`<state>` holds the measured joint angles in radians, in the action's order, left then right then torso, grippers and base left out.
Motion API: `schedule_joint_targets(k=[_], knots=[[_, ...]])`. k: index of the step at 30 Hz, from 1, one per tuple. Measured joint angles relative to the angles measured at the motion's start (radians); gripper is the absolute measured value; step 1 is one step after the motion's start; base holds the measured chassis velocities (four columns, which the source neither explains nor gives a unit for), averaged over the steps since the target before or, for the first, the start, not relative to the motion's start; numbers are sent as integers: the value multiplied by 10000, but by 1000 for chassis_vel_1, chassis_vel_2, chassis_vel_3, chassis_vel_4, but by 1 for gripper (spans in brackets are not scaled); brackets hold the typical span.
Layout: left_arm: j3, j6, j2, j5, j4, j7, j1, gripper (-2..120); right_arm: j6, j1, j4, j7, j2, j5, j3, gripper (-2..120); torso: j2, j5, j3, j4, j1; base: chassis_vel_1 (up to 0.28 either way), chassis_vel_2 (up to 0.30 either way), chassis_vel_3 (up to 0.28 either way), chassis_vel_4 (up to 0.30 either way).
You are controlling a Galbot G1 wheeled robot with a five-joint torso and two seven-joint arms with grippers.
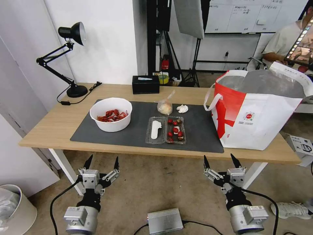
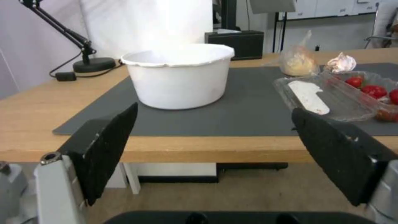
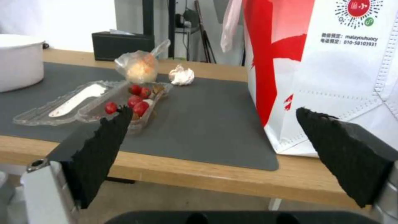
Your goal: Pick up the trash from the table and place it into the takeout bag.
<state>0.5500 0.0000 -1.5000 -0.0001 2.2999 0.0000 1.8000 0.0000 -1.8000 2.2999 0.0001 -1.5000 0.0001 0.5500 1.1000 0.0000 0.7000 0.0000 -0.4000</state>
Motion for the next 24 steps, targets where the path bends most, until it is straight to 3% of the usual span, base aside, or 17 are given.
schedule_joint_targets(k=[19, 24], knots=[[0, 0, 0, 0, 0, 0, 0, 100, -85, 62, 0, 35, 121, 63, -18, 100, 0, 1, 0, -2, 0, 0, 0, 0, 0], [-257, 250, 71, -227, -14, -377, -205, 100, -1309, 805, 83, 567, 1380, 806, -230, 100, 0, 3, 0, 5, 0, 0, 0, 0, 0]])
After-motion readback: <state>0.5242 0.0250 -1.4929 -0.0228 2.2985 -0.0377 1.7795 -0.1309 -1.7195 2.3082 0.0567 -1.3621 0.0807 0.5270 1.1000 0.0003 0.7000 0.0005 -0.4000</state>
